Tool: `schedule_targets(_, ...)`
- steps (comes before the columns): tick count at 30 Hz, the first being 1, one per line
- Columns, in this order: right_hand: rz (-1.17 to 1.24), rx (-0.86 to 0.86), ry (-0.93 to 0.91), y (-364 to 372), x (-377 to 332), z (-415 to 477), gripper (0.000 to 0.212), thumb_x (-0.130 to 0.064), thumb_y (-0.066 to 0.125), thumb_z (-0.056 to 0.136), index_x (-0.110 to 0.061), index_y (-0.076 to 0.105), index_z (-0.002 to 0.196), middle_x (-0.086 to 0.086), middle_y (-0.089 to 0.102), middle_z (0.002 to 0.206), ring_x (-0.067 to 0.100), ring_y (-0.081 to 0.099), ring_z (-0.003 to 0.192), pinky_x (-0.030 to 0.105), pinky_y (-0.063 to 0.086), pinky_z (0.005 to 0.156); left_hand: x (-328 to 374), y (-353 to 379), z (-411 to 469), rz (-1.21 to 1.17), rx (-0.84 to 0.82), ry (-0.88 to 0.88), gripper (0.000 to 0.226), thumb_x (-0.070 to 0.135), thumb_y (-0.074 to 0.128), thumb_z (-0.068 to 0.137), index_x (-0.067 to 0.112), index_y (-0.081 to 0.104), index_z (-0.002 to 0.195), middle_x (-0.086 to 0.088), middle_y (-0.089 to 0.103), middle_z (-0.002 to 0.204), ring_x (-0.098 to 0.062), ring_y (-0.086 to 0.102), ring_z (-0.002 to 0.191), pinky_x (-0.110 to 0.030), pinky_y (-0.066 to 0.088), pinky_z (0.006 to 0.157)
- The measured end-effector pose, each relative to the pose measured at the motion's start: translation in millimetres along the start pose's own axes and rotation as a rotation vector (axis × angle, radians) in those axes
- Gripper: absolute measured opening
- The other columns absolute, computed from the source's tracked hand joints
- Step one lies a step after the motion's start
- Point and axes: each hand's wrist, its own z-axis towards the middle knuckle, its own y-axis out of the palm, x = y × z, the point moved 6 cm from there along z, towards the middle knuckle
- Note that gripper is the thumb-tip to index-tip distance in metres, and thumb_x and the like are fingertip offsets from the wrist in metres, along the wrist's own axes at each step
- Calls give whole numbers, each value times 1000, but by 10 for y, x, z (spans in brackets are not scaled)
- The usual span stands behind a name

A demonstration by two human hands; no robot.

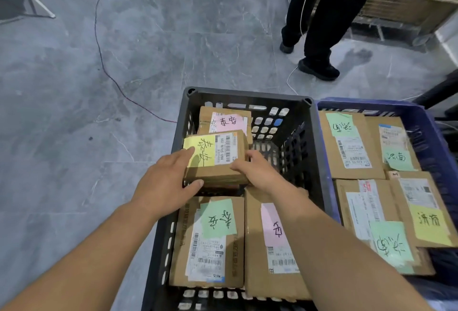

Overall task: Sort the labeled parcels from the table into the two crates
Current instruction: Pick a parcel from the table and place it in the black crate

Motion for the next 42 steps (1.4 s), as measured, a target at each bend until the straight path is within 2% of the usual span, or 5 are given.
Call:
schedule_targets(6,-352,35,-19,146,115,165,45,-29,52,95,-29,40,138,-4,59,133,21,56,117,44,44,102,-40,-10,37,-19,18,19,77,49,53,92,30,8,152,7,23,157,-14,22,141,-31,28,110)
schedule_targets(18,-192,288,-57,-241,0,466,33,-11,53,93,-17,47,125,-1,60,106,14,57,87,25,44,61,-113,-2,126,-29,47,13,75,47,52,93,30,10,152,6,22,157,-15,20,142,-32,26,111)
schedule_targets(28,-131,100,-122,-63,112,513,35,-8,58,91,-20,52,123,-4,65,121,12,61,106,34,54,91,-131,36,158,-37,54,-21,74,48,51,92,30,12,152,6,22,157,-15,19,143,-32,25,112)
schedule_targets(34,-113,129,-148,-107,-22,598,46,-14,51,97,-26,38,140,-3,59,122,17,57,102,28,50,72,-100,17,151,-19,56,-17,73,48,52,93,31,12,152,6,21,157,-14,18,143,-32,25,112)
schedule_targets(42,-136,152,-138,-168,-34,926,53,-18,45,101,-33,29,149,1,50,144,24,51,125,46,44,104,-151,41,186,10,86,-16,73,51,49,93,34,9,152,7,17,158,-12,15,144,-29,22,113)
